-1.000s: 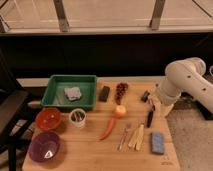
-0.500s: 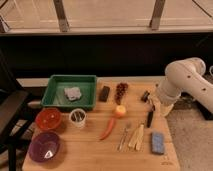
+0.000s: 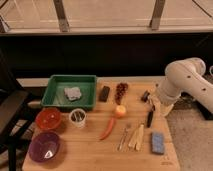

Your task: Stack cups into tray

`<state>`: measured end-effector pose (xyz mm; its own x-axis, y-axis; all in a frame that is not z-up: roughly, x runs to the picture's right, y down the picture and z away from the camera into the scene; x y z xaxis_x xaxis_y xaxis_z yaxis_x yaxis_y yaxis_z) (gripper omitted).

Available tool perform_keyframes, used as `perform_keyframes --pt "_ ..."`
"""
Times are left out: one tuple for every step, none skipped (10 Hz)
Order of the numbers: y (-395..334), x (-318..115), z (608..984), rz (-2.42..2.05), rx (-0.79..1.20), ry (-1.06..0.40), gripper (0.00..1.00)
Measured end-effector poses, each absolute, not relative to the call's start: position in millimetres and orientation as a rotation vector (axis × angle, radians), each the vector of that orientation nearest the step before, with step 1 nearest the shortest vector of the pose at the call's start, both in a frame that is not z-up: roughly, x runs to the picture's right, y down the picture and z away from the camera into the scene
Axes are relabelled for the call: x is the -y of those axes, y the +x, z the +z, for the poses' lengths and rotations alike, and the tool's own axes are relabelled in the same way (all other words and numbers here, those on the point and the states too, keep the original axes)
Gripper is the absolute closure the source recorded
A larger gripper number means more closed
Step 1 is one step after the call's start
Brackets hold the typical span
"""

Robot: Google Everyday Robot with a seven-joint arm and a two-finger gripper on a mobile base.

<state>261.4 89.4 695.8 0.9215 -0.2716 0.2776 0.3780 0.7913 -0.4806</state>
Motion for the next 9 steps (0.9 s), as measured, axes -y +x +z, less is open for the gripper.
perform_keyframes --pt "261.5 -89.1 695.8 -0.356 0.200 -0.556 0.34" --pt "261.5 -87.1 695.3 -0.395 0.207 -0.550 0.34" --pt "258.1 -80.3 691.8 -0.472 0.199 -0.531 0.34" --pt "249.1 -73.1 686.3 -0.562 0.209 -0.512 0.34" --pt "233.2 -64.3 676.5 -0.687 0.234 -0.485 0.34" --pt "216.1 -60.0 667.6 -0.789 0.255 -0.462 0.34" --pt "194.3 -58.8 662.5 -0.857 0.281 -0.445 0.34" --pt "165.7 -61.0 659.8 -0.927 0.326 -0.430 0.34" --pt "148.8 -62.9 657.4 -0.963 0.362 -0.424 0.34"
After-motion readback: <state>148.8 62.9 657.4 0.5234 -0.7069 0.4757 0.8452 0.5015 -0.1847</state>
